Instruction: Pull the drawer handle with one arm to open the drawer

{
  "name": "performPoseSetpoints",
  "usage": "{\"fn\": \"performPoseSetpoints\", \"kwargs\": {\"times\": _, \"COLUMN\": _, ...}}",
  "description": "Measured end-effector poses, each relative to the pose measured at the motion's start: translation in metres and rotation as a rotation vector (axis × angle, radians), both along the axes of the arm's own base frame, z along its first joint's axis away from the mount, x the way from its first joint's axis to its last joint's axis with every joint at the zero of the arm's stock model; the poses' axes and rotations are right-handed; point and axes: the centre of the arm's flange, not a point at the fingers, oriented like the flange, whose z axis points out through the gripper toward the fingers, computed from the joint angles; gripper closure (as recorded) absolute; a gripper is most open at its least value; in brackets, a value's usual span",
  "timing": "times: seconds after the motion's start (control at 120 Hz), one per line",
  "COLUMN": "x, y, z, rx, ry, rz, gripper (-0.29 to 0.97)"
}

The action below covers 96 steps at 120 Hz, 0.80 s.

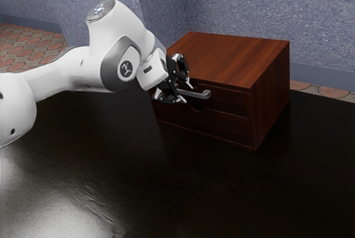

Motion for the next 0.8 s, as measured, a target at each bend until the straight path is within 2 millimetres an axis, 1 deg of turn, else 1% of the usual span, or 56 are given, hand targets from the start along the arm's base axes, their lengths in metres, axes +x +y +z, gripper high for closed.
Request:
{"fn": "performPoseSetpoints", "kwargs": {"times": 0.275, "x": 0.002, "y": 0.0, "z": -0.004, "rx": -0.009, "ry": -0.003, "rz": 0.004, "gripper": 0.58}}
{"fn": "performPoseSetpoints", "kwargs": {"times": 0.517, "x": -0.001, "y": 0.0, "z": -0.011, "rx": -0.016, "ry": 0.009, "rz": 0.007, "gripper": 0.62}}
{"fn": "performPoseSetpoints", "kwargs": {"times": 0.667, "x": -0.01, "y": 0.001, "z": -0.012, "rx": -0.022, "ry": 0.018, "rz": 0.008, "gripper": 0.63}}
{"fn": "performPoseSetpoints", "kwargs": {"times": 0.8, "x": -0.022, "y": 0.002, "z": -0.011, "rx": -0.028, "ry": 0.025, "rz": 0.01, "gripper": 0.65}}
